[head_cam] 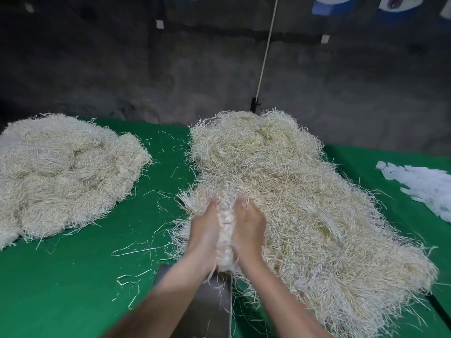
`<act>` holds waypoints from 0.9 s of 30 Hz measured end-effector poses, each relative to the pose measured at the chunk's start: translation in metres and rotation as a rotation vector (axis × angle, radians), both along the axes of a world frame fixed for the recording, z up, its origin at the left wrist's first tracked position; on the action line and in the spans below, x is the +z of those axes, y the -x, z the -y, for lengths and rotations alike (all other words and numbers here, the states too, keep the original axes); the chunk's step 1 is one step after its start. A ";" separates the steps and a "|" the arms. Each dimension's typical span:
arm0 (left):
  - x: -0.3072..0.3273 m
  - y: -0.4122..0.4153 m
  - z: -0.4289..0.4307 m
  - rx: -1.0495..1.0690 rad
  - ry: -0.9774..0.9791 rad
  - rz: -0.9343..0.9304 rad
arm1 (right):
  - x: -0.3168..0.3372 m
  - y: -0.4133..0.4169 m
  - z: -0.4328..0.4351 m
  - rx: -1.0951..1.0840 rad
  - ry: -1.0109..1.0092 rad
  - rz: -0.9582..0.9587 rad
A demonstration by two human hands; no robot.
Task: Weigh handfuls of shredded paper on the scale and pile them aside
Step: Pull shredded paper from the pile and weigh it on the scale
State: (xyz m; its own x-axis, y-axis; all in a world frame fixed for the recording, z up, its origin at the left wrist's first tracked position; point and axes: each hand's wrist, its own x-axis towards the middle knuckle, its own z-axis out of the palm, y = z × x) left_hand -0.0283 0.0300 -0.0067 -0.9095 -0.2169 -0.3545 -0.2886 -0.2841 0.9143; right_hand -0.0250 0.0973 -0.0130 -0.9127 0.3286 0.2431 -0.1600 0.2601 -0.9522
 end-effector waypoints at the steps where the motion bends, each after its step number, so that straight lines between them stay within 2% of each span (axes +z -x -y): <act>1: 0.004 0.007 0.007 0.015 0.005 -0.025 | -0.008 -0.012 0.013 0.005 -0.016 -0.008; 3: 0.008 0.012 0.016 0.056 -0.048 -0.053 | -0.015 -0.026 0.027 0.068 -0.101 -0.027; 6: -0.004 -0.004 0.006 -0.058 -0.002 -0.090 | -0.007 -0.006 0.005 0.068 -0.013 -0.005; 8: -0.006 -0.013 0.005 -0.118 -0.010 -0.101 | -0.006 -0.003 -0.007 0.073 -0.074 -0.043; 11: -0.004 -0.001 0.016 -0.071 0.046 -0.127 | -0.011 -0.006 -0.013 0.106 -0.062 -0.057; 14: -0.012 0.007 0.010 -0.133 0.172 -0.181 | 0.003 0.002 -0.017 0.347 0.136 -0.055; 16: -0.010 0.007 0.004 -0.138 0.151 -0.197 | 0.007 0.003 -0.011 0.508 0.026 0.053; 17: -0.009 0.007 0.004 -0.149 0.126 -0.201 | 0.007 0.004 -0.010 0.518 -0.005 0.108; 20: -0.002 0.000 0.014 -0.142 0.022 -0.293 | 0.008 0.019 -0.018 0.265 0.219 0.168; 22: -0.007 -0.013 0.011 -0.119 0.083 -0.373 | 0.012 0.031 -0.027 0.087 0.443 0.187; 23: -0.009 -0.017 0.005 -0.163 0.051 -0.315 | 0.013 0.034 -0.028 0.041 0.484 0.159; 25: -0.009 -0.011 0.000 -0.208 -0.144 -0.176 | 0.007 0.020 -0.014 0.068 0.297 0.088; 27: -0.003 0.007 0.011 -0.065 -0.259 -0.142 | -0.013 -0.009 0.011 0.102 -0.102 0.001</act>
